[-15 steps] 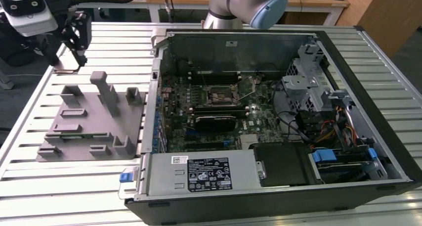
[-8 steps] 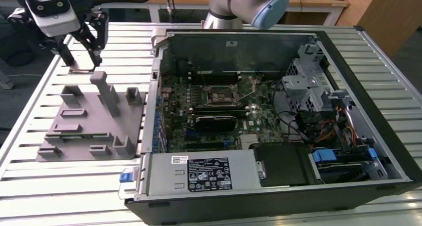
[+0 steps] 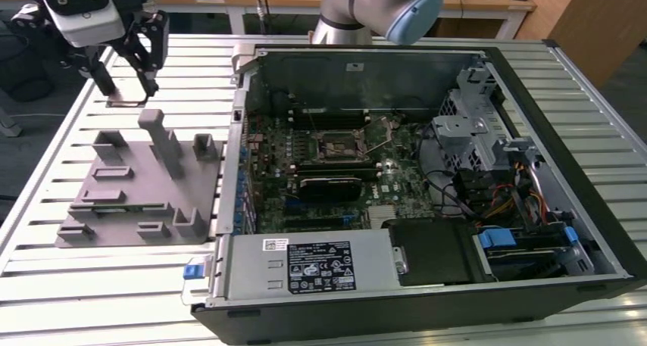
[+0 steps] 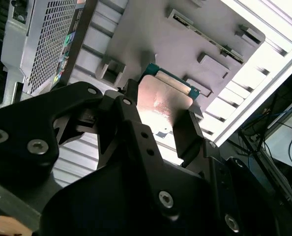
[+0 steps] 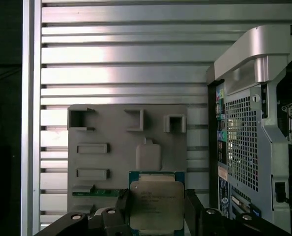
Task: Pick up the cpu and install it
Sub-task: 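Pick up the cpu and move it towards the insertion slot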
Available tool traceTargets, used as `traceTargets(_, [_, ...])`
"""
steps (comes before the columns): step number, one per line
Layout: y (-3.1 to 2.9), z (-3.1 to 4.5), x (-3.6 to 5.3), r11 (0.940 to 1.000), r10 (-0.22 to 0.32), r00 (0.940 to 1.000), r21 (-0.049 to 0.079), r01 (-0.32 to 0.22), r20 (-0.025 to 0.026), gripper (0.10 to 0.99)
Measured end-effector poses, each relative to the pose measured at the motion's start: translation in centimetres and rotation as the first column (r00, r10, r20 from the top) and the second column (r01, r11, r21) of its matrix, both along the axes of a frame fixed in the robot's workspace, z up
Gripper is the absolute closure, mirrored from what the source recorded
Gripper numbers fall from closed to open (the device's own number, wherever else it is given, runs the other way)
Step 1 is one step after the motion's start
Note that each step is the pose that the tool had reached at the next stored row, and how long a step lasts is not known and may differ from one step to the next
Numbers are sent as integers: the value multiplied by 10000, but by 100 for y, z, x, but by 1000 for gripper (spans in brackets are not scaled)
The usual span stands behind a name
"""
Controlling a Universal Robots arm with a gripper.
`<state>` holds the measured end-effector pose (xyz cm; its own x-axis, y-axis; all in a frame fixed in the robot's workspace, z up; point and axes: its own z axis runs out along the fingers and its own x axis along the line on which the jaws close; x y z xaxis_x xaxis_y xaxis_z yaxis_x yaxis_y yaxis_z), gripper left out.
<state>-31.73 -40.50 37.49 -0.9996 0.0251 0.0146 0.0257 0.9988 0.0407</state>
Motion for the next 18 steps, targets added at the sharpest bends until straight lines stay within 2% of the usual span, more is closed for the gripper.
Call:
traceTargets(3, [0,1,65,10000,0,10000,0,0,-2,553])
traceTargets(18, [0,1,550,10000,0,10000,0,0,-2,553])
